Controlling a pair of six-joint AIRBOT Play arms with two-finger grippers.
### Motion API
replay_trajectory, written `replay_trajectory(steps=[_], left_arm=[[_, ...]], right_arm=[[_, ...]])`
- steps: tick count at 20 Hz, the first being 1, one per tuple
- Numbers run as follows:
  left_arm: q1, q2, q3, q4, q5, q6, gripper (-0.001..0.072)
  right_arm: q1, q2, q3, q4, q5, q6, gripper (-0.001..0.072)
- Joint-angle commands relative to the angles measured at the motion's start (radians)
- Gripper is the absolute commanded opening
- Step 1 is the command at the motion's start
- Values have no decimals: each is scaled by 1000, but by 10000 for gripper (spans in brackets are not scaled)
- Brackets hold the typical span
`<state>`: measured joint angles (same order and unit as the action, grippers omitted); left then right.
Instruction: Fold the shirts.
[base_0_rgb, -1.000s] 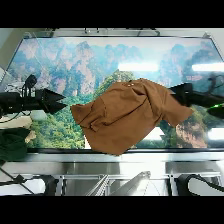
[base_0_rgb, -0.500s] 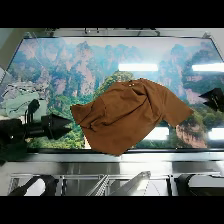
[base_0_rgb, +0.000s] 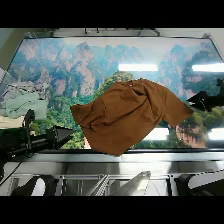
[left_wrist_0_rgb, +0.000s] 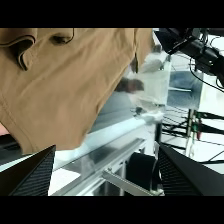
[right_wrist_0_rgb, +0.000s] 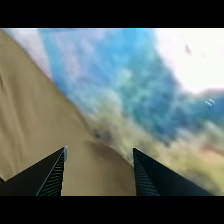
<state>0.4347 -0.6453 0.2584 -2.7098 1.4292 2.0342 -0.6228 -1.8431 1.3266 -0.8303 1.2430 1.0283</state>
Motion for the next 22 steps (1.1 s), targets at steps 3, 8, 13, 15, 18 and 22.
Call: replay_trajectory(steps=[3,8,13,15,18,22], left_arm=[[1,123,-7,28,-14,-85,691],[-34,26,-8,285,14,-184,692],[-350,-191,-7,271,-196,-238,692],[-553,-301,-4,180,-408,-244,693],[-759,-489,63,118,-589,-244,693],[-846,-695,220,116,-583,-217,691]], right_arm=[[104,-50,7,-39,131,-11,495],[150,-52,7,-33,374,-52,156],[177,-47,7,79,408,-53,19],[186,-38,6,120,408,-53,19],[192,-14,6,143,409,-57,20],[188,16,6,143,436,-64,19]])
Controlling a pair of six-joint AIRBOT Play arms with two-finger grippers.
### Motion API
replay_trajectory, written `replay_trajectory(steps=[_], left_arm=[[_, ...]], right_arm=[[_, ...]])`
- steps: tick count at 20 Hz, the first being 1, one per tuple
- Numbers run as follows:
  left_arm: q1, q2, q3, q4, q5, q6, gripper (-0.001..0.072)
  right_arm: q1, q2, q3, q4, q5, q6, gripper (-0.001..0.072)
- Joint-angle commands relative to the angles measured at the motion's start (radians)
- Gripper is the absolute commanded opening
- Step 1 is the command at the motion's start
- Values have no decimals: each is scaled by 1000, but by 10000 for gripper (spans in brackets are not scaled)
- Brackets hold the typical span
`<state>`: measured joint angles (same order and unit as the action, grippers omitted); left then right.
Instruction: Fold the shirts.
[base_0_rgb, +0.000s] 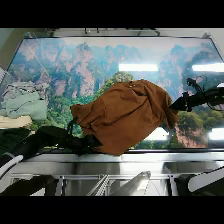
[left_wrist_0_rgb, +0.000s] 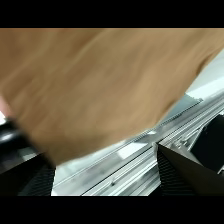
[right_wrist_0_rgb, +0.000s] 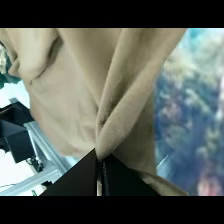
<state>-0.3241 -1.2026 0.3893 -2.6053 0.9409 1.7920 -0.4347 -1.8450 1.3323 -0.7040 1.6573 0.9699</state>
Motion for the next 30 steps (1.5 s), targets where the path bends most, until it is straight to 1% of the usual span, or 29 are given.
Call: replay_trajectory(steps=[1,2,3,4,5,7,8,9,11,13,14,15,16,17,18,20,22,23,24,26,27,28,29,30], left_arm=[[-100,-162,133,12,-76,43,690],[-109,-171,169,12,-66,50,629],[-113,-171,202,12,-58,50,263],[-111,-164,232,13,-40,53,6],[-103,-141,262,12,-11,60,19],[-64,-66,331,11,76,60,19],[-22,-5,384,3,142,61,20],[30,56,438,-22,203,82,20],[174,189,573,-97,318,111,21],[348,308,730,-117,401,110,21],[439,351,809,-126,444,110,22],[539,387,893,-140,492,110,22],[629,415,969,-151,531,110,22],[724,438,1046,-154,560,111,22],[804,454,1109,-155,573,113,22],[910,462,1218,-156,579,132,22],[911,418,1299,-155,587,134,22],[887,379,1336,-155,591,132,22],[855,334,1366,-154,593,120,22],[783,249,1368,-142,610,105,22],[748,209,1336,-135,614,105,22],[718,168,1280,-133,613,113,22],[697,128,1212,-126,611,135,22],[681,92,1141,-98,598,158,22]], right_arm=[[0,20,1,16,33,-6,20],[0,21,1,18,45,-6,19],[0,21,1,23,59,-6,19],[0,23,1,38,71,-16,19],[0,33,1,65,82,-36,19],[0,74,1,150,87,-75,19],[0,104,1,224,87,-99,19],[-2,139,1,314,94,-135,19],[-6,231,1,547,129,-199,19],[-7,376,1,827,180,-318,19],[-8,459,1,946,182,-371,19],[-12,555,1,1052,158,-423,19],[-14,652,1,1118,110,-465,19],[-22,764,1,1153,31,-521,19],[-31,869,1,1151,-80,-552,19],[-64,1078,1,1048,-375,-582,18],[-82,1219,1,845,-622,-558,18],[-79,1247,1,775,-679,-546,18],[-74,1249,1,739,-686,-545,18],[-38,1169,-1,697,-616,-499,18],[10,1094,-5,692,-576,-479,18],[85,993,-8,669,-555,-480,18],[163,895,-8,618,-562,-480,18],[234,786,-8,562,-600,-480,18]])
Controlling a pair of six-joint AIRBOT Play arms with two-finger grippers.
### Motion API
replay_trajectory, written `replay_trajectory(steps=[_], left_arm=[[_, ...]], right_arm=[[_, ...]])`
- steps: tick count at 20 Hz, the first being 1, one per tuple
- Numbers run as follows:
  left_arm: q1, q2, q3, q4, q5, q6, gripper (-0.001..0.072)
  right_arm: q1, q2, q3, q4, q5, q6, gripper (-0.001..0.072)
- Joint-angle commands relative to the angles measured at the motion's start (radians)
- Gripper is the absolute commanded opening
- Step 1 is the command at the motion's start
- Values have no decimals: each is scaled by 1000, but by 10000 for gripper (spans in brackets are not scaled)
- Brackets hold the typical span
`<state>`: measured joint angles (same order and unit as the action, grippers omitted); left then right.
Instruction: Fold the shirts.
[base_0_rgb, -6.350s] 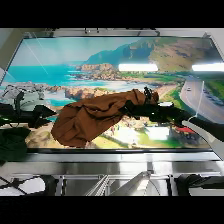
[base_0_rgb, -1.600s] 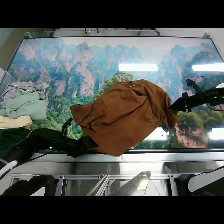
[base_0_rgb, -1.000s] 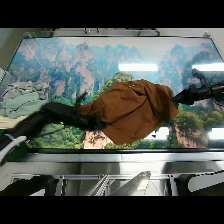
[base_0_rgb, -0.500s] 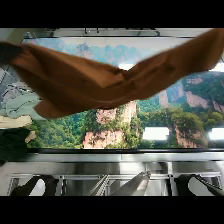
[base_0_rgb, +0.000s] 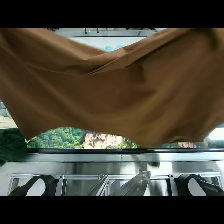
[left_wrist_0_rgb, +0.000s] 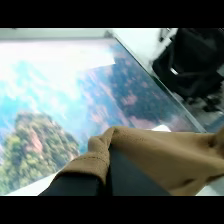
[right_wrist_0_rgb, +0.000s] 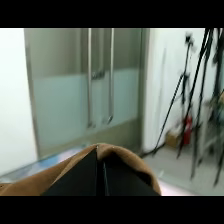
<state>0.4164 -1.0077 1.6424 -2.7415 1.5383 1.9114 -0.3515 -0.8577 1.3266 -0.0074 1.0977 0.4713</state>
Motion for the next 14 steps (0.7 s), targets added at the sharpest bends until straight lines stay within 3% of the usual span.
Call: replay_trajectory(steps=[1,4,8,9,10,11,14], left_arm=[[-68,-138,-190,64,-32,66,22],[-61,-285,-406,77,-240,177,22],[-59,-521,-484,6,-330,280,21],[-64,-568,-476,6,-332,280,17],[-71,-610,-457,8,-327,281,18],[-71,-641,-429,8,-305,281,24],[-45,-666,-311,27,-189,278,646]], right_arm=[[205,-304,-2,-169,-95,19,18],[261,-609,28,-171,-247,40,17],[247,-821,119,-169,-195,138,19],[241,-834,124,-169,-163,164,98],[231,-836,124,-174,-128,190,350],[215,-831,124,-177,-86,214,419],[93,-784,124,-285,111,361,397]])
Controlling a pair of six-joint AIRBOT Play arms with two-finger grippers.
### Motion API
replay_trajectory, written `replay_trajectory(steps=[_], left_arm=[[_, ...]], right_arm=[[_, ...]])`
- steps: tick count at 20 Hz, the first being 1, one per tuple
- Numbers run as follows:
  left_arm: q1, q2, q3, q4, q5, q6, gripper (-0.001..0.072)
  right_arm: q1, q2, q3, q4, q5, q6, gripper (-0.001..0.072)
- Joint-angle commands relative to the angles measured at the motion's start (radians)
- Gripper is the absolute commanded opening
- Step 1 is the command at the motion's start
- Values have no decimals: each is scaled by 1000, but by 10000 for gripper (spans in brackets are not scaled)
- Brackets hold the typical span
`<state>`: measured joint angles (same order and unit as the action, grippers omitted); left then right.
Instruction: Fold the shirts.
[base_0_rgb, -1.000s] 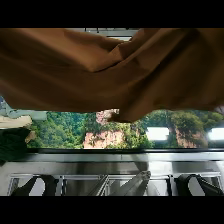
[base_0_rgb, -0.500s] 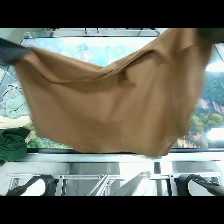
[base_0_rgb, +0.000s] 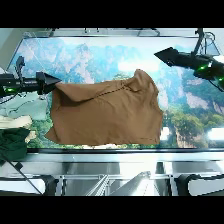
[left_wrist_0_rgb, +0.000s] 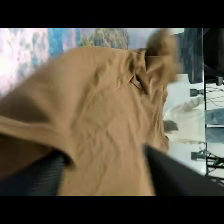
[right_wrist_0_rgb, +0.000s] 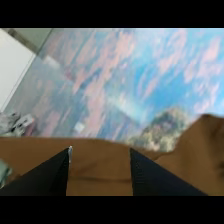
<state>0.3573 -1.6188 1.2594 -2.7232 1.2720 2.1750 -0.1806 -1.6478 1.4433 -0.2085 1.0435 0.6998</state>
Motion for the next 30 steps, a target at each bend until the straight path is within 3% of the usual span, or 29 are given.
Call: replay_trajectory(steps=[1,4,7,8,10,12,17,20,24,26,27,28,30], left_arm=[[32,-55,111,10,129,3,713],[91,-51,154,113,289,-65,712],[139,13,-5,238,297,-72,711],[161,49,-77,257,245,-71,711],[205,116,-197,301,189,-71,711],[256,171,-277,340,175,-76,711],[393,254,-391,349,190,-94,710],[452,280,-412,350,195,-94,710],[504,291,-412,351,213,-93,710],[515,291,-412,351,219,-93,710],[516,291,-412,359,222,-92,710],[514,291,-413,404,224,-92,710],[499,284,-413,536,230,-94,709]], right_arm=[[-132,23,2,-134,253,177,334],[-267,111,-159,-159,415,237,333],[-366,316,-518,-227,359,242,287],[-389,399,-644,-269,311,272,302],[-405,537,-855,-394,180,412,465],[-402,603,-1008,-469,105,505,480],[-369,612,-1207,-470,41,421,479],[-263,610,-1246,-465,-42,423,479],[-83,567,-1246,-338,-144,418,478],[-8,523,-1246,-220,-175,353,475],[13,504,-1246,-161,-175,308,436],[24,491,-1246,-114,-175,265,329],[24,489,-1246,-80,-173,238,294]])
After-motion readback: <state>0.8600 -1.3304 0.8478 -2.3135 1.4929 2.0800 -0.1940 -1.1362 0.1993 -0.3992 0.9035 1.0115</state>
